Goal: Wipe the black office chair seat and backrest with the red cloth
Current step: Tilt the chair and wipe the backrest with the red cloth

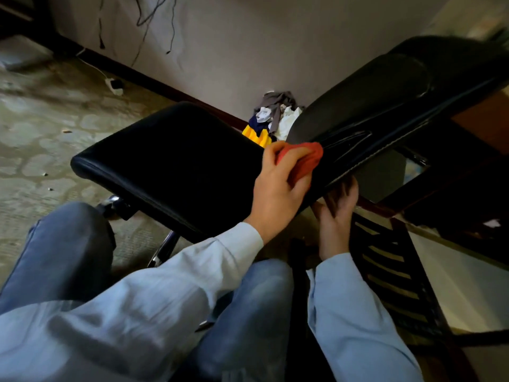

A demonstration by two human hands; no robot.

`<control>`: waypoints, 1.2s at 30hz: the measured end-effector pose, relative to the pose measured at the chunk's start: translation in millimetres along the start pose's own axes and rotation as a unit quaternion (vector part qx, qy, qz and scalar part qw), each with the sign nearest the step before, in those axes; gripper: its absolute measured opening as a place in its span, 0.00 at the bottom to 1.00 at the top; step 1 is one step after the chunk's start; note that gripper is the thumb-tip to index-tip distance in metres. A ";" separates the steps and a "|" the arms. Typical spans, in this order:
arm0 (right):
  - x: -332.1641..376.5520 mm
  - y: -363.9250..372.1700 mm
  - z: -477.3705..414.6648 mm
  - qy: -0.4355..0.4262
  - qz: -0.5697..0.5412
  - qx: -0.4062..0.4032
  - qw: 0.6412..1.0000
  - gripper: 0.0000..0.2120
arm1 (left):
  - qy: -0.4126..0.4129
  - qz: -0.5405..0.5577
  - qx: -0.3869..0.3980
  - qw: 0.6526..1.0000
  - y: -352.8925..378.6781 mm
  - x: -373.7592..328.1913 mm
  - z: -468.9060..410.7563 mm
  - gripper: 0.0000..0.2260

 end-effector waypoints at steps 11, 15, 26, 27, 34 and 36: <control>30.1 -8.3 -15.2 -0.035 -0.022 0.035 0.999 0.33 | -0.057 -0.035 0.107 0.992 45.9 -21.1 -16.3 0.13; 28.9 -10.4 -17.6 -0.033 -0.023 0.037 0.998 0.34 | -0.052 -0.084 0.149 0.984 50.8 -12.2 -21.8 0.12; 8.4 -6.7 -11.9 -0.008 0.009 0.029 1.000 0.40 | -0.132 -0.240 0.207 0.939 43.7 80.6 22.5 0.12; 6.7 -5.8 -10.7 -0.006 0.007 0.029 1.000 0.40 | -0.140 -0.261 0.211 0.931 41.7 89.4 29.0 0.13; -39.0 -0.4 8.9 0.062 0.029 0.066 0.995 0.39 | -0.283 -0.242 0.268 0.889 21.3 177.6 95.2 0.12; -54.6 0.4 14.5 0.090 0.045 0.069 0.993 0.40 | -0.271 -0.181 0.198 0.925 15.1 166.9 87.3 0.11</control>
Point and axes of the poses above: each hand's wrist, its own z-axis away from the middle knuckle, its own y-axis out of the palm, x = y × z, the point moved 10 cm from there along -z, towards the middle knuckle, and after that the axes turned 2 degrees about -x, right-handed, at the moved point
